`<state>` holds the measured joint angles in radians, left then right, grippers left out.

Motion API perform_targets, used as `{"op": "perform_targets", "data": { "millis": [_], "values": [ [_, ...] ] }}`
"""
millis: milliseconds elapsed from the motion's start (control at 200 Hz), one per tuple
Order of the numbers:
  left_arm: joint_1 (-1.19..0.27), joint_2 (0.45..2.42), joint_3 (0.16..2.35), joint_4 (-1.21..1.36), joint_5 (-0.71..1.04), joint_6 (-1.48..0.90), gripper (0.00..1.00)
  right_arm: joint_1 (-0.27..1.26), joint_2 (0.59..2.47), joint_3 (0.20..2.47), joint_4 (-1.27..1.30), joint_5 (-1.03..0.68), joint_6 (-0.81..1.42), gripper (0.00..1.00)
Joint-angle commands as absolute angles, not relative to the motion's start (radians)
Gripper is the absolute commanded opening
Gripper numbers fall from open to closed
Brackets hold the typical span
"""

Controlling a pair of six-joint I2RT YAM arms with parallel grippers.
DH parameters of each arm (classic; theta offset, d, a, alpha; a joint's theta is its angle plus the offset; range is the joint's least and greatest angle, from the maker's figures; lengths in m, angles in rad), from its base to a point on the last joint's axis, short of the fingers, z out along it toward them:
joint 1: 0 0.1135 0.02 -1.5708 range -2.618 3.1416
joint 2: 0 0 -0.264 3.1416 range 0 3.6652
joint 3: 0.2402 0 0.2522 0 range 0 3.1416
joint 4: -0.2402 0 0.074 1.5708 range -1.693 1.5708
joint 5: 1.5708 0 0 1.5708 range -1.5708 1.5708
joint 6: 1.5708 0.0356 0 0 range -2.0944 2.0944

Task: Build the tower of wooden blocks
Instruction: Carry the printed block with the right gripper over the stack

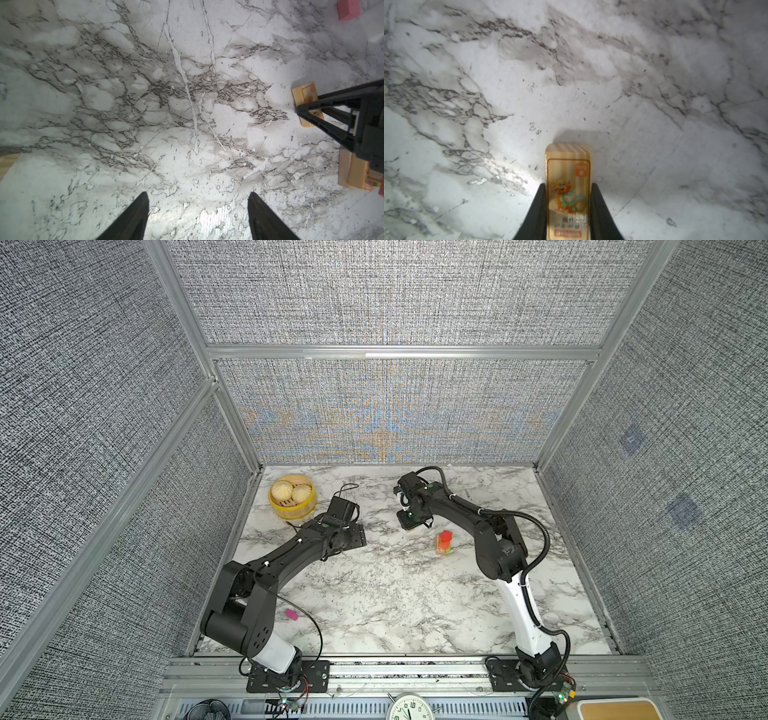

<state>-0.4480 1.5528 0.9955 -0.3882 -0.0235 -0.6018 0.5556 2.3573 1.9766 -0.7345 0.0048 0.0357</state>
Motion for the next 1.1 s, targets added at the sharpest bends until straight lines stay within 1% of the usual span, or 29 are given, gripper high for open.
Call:
{"op": "perform_targets", "data": {
  "millis": [0,310,495,690,870,1091],
  "values": [
    [-0.445,1.539,0.998,-0.373,-0.028,-0.591,0.77,0.557,2.313,1.979,-0.745,0.029,0.059,0.2],
    [-0.444,1.579,1.096,-0.391,-0.02,-0.539,0.79,0.557,2.103,1.886,-0.778,0.071,0.077,0.19],
    [-0.444,1.639,1.157,-0.388,-0.002,-0.527,0.79,0.532,1.951,1.75,-0.805,0.08,0.097,0.19],
    [-0.446,1.686,1.169,-0.354,0.028,-0.529,0.79,0.505,1.823,1.616,-0.832,0.083,0.1,0.19],
    [-0.451,1.71,1.169,-0.328,0.052,-0.534,0.79,0.505,1.761,1.534,-0.838,0.091,0.1,0.2],
    [-0.46,1.724,1.176,-0.324,0.054,-0.532,0.79,0.505,1.747,1.468,-0.83,0.087,0.106,0.19]
  ]
}}
